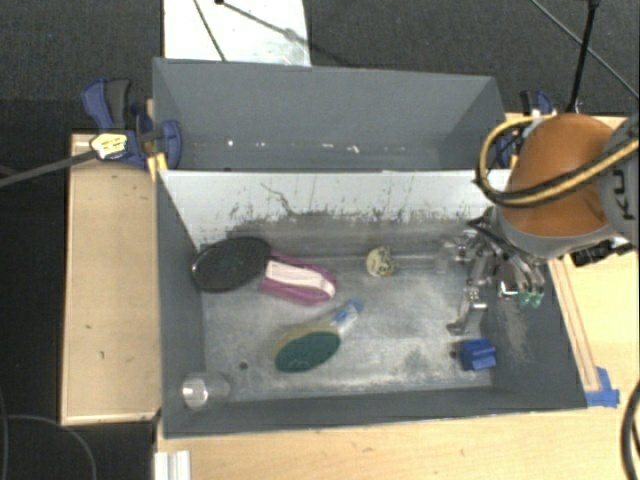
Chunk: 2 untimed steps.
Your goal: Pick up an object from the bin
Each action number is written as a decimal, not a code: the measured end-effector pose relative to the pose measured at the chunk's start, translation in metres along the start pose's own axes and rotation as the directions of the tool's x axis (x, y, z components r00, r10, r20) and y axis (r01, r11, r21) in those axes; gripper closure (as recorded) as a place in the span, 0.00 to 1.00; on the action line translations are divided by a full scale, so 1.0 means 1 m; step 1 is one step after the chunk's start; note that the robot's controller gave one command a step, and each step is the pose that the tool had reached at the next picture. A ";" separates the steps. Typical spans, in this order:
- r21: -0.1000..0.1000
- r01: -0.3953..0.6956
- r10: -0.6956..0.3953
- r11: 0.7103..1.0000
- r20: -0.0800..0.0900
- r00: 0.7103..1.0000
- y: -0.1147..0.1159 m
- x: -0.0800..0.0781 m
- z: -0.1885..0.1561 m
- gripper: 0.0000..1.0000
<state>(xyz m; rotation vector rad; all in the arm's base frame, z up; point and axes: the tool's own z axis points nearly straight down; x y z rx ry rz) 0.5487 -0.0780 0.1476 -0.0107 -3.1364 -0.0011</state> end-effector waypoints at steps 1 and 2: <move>0.002 0.089 -0.089 0.996 0.005 0.996 -0.052 0.026 0.007 0.00; 0.000 0.222 -0.222 0.975 0.002 0.975 -0.071 0.051 0.079 0.00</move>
Offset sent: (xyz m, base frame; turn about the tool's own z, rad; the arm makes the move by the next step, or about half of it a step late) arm -0.0261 -0.0483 -0.0070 -0.0940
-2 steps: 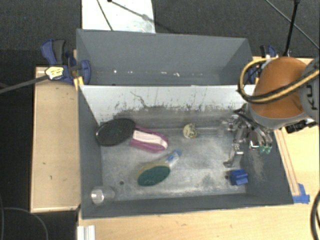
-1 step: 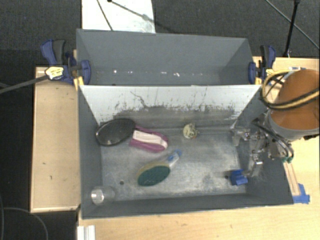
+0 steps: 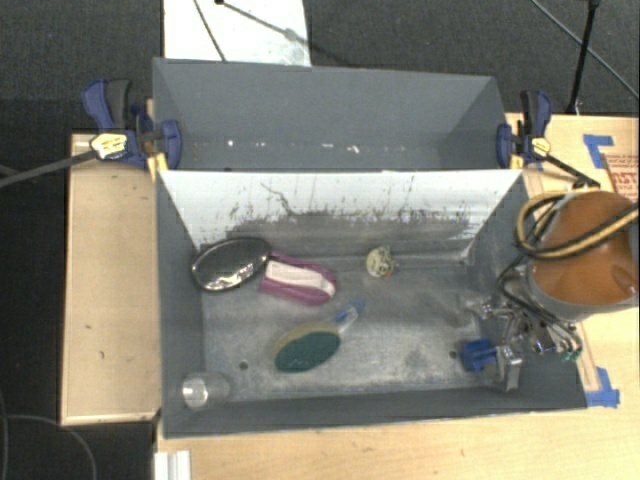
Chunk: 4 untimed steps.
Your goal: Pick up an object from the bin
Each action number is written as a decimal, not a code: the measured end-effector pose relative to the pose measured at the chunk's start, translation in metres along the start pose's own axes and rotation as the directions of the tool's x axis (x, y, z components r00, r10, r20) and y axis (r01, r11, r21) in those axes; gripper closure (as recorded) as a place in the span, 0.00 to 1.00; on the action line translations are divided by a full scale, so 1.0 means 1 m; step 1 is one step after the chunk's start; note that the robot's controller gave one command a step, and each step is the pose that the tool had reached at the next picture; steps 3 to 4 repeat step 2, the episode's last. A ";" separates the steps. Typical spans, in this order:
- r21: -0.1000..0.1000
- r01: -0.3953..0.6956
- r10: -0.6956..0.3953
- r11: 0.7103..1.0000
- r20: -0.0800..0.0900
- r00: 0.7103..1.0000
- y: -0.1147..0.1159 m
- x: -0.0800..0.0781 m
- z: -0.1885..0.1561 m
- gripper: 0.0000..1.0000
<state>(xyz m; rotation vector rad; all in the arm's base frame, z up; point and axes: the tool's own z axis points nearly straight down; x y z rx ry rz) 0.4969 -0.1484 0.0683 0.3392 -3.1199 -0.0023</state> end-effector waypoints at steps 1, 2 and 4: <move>0.005 0.005 -0.005 1.000 0.010 1.000 0.000 -0.004 -0.005 1.00; 0.007 -0.041 0.041 0.999 0.013 0.999 -0.004 0.002 -0.152 1.00; 0.007 -0.041 0.041 0.999 0.013 0.999 -0.004 0.002 -0.152 1.00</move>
Offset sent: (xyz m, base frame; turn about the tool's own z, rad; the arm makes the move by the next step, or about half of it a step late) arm 0.0000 0.0000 0.0000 0.0000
